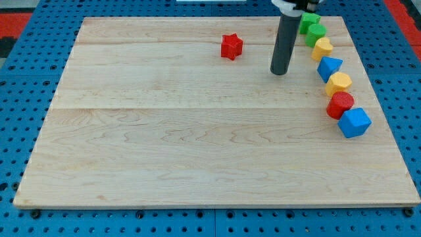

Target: Move your arm towards blue cube

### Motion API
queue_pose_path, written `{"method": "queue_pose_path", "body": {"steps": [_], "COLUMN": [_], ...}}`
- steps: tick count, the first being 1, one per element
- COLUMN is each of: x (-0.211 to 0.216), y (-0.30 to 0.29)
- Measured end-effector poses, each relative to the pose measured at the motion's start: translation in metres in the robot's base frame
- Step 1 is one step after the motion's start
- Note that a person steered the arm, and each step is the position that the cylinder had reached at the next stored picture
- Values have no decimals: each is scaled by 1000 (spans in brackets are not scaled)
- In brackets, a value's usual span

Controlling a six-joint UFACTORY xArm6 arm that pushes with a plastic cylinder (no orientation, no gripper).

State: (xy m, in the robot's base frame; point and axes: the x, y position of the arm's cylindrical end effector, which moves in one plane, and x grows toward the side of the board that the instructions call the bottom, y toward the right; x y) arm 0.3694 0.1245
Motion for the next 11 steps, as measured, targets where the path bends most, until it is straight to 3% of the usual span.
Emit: {"method": "queue_pose_path", "body": {"steps": [2,4,6,7,8,9,11], "x": [60,80,169,200,203,175,155], "y": [-2,1,15,59,113,156,160]}}
